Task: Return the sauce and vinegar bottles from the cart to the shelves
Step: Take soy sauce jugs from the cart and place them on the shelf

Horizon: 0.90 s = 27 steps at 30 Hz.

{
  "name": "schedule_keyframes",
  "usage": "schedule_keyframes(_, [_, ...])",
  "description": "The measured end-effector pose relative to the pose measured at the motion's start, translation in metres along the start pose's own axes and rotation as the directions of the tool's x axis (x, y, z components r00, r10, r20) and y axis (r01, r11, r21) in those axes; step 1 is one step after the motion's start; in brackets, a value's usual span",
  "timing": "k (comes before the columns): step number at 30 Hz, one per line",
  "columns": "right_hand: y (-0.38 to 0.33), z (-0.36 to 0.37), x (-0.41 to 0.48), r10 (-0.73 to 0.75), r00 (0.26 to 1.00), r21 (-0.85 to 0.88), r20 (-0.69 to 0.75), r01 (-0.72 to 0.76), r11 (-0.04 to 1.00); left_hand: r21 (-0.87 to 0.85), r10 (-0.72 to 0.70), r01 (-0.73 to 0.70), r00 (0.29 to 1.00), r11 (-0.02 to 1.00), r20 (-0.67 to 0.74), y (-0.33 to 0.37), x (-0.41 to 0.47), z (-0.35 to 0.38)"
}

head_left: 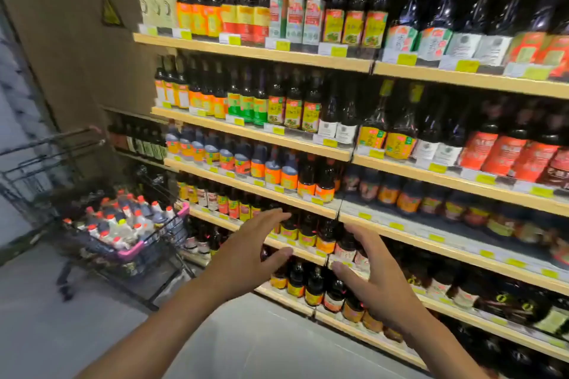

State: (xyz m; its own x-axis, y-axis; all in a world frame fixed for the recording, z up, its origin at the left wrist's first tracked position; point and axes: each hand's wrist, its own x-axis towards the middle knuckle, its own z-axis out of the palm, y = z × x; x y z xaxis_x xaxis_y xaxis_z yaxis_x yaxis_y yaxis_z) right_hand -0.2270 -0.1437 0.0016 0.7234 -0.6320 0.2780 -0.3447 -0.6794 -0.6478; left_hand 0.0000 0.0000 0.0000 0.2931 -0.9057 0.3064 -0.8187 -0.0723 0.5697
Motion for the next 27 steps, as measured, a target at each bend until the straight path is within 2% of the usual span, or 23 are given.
schedule_keyframes(5, [-0.049, 0.073, 0.049, -0.011, 0.992, 0.078, 0.122, 0.001, 0.997, -0.016, -0.151, 0.150, 0.987, 0.989, -0.052, -0.076, -0.029, -0.050])
schedule_keyframes(10, [-0.096, 0.156, 0.096, -0.033, 0.977, 0.159, 0.212, -0.001, 0.987, 0.027, -0.210, 0.216, 0.966, 0.976, -0.153, -0.161, -0.059, -0.098])
schedule_keyframes(18, [-0.146, 0.272, 0.157, -0.025, 0.951, 0.267, 0.309, -0.061, 0.962, -0.024, -0.364, 0.364, 0.920, 0.931, -0.148, -0.278, -0.093, -0.147])
schedule_keyframes(27, [-0.159, 0.376, 0.228, -0.029, 0.906, 0.325, 0.422, -0.122, 0.938, -0.207, -0.545, 0.515, 0.829, 0.832, -0.125, -0.376, -0.095, -0.145])
